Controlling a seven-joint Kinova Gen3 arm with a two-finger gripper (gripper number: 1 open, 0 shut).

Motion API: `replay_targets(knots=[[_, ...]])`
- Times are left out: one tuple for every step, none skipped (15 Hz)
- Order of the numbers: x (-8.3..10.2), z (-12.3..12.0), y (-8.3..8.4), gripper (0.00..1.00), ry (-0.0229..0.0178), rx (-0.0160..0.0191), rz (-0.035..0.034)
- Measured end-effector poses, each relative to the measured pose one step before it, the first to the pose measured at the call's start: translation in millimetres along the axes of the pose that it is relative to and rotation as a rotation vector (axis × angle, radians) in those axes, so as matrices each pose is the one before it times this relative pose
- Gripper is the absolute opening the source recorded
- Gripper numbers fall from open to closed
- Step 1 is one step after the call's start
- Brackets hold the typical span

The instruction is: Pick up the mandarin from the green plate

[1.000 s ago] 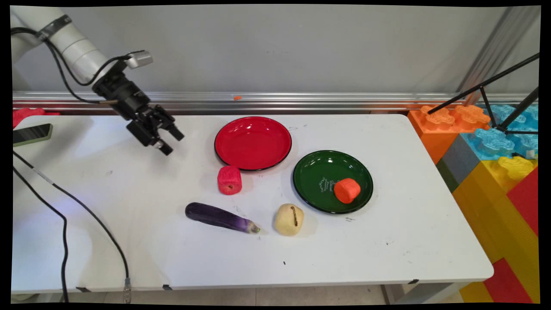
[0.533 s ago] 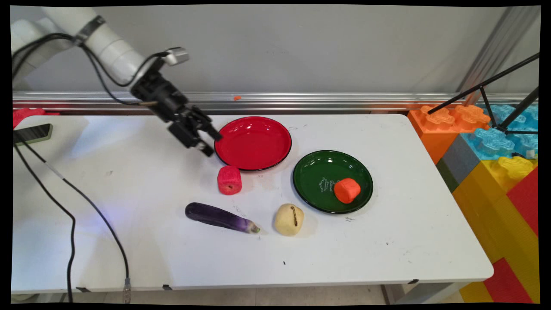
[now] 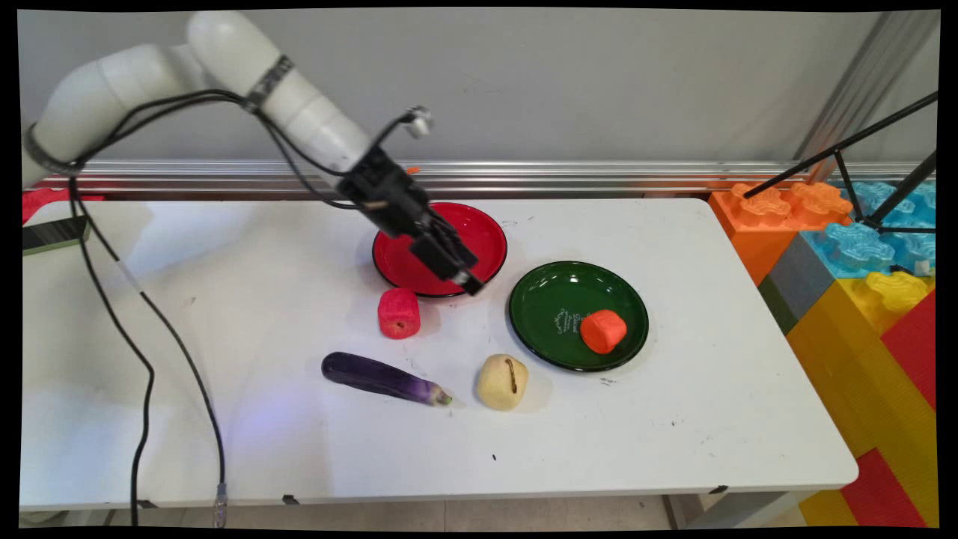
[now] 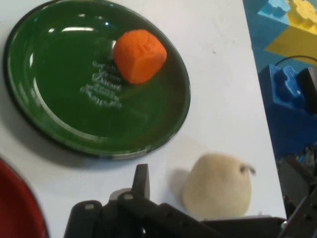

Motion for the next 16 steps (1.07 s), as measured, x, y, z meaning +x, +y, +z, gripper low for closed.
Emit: replay_targets(knots=[[8.80, 12.25, 2.18, 1.00, -0.00357, 0.00423, -0.01257], [7.29, 10.14, 1.65, 1.00, -0.00317, 0.00471, -0.01030], [8.24, 11.23, 1.62, 1.00, -0.00308, 0.00648, -0.01116], [8.29, 10.81, 1.06, 1.00, -0.00335, 0.00773, -0.00986], [7.10, 9.05, 0.76, 1.00, -0.00222, 0.00683, -0.00374], [8.12, 10.08, 0.63, 1.00, -0.00283, 0.00786, -0.00177], [7.59, 9.66, 0.28, 1.00, -0.00273, 0.00791, -0.00020], [6.21, 8.16, 0.16, 1.00, -0.00257, 0.00661, -0.00035], [3.93, 5.34, 0.08, 1.00, -0.00233, 0.00399, -0.00011], [5.27, 7.86, 0.21, 1.00, -0.00433, 0.00619, 0.00018], [5.29, 8.99, -0.07, 1.00, -0.00629, 0.00704, 0.00042], [4.31, 8.69, -0.35, 1.00, -0.00775, 0.00767, 0.00189], [3.49, 7.42, -0.46, 1.00, -0.00686, 0.00642, 0.00126], [4.50, 9.68, -0.84, 1.00, -0.00871, 0.00778, 0.00123], [2.58, 6.75, -0.73, 1.00, -0.00579, 0.00582, -0.00013], [2.83, 6.92, -0.71, 1.00, -0.00512, 0.00463, -0.00051]])
